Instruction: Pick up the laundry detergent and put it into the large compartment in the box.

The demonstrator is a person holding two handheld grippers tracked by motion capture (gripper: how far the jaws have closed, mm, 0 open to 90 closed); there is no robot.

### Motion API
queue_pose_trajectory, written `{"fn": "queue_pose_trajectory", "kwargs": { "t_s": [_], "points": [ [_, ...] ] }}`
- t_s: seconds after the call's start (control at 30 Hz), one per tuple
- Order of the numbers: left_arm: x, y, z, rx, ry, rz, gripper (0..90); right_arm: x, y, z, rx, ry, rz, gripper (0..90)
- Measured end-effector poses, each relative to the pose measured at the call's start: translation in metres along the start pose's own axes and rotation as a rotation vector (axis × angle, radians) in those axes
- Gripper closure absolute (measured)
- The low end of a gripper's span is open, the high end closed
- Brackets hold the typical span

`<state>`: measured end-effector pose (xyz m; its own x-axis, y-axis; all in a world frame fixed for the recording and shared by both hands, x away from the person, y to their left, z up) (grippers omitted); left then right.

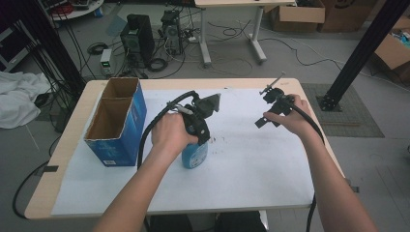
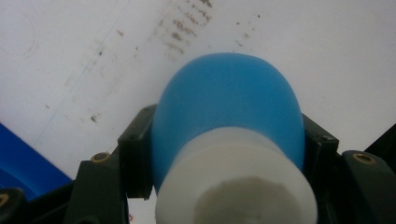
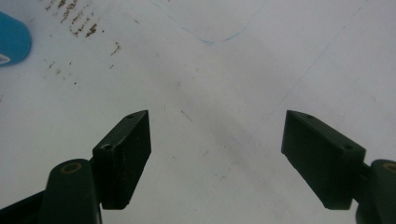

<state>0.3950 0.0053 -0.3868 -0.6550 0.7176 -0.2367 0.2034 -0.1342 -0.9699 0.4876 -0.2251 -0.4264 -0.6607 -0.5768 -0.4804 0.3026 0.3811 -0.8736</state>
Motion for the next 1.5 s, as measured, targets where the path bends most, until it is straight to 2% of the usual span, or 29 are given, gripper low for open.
{"fn": "queue_pose_trajectory", "kwargs": {
  "t_s": [0.23,0.53,0.7,0.93,1.1,1.3,1.5],
  "points": [
    [0.000,-0.001,-0.001,0.005,0.011,-0.038,38.0,0.000,-0.002,0.000,-0.001,-0.003,0.005,24.1],
    [-0.001,-0.005,0.000,0.022,0.014,-0.053,38.1,0.000,-0.004,0.002,0.000,0.000,0.012,24.4],
    [-0.003,-0.020,-0.003,0.028,0.006,-0.062,38.1,0.000,-0.005,0.002,0.001,0.002,0.013,24.5],
    [-0.007,-0.052,-0.014,0.018,-0.011,-0.064,38.1,-0.003,-0.006,0.001,0.003,0.003,0.019,24.8],
    [-0.010,-0.080,-0.024,0.016,-0.042,-0.055,38.1,-0.003,-0.006,0.001,0.008,0.000,0.012,24.9],
    [-0.008,-0.110,-0.040,0.006,-0.101,-0.050,38.2,-0.004,-0.004,0.001,0.010,-0.007,0.005,24.8],
    [0.001,-0.132,-0.062,-0.007,-0.218,-0.046,38.2,-0.004,-0.003,0.002,0.019,-0.006,0.003,24.7]
  ]
}}
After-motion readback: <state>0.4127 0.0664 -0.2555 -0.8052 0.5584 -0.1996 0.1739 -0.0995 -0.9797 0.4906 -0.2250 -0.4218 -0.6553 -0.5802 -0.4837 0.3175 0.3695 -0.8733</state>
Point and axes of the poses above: each handheld gripper's, and its own axes: y roughly forward along the jaws, x roughly out of its underside, z roughly to its right, the point moved 10 cm from there along y, roughly forward along the jaws, and after that the axes turned 8 degrees about z, right-handed, at the moved point
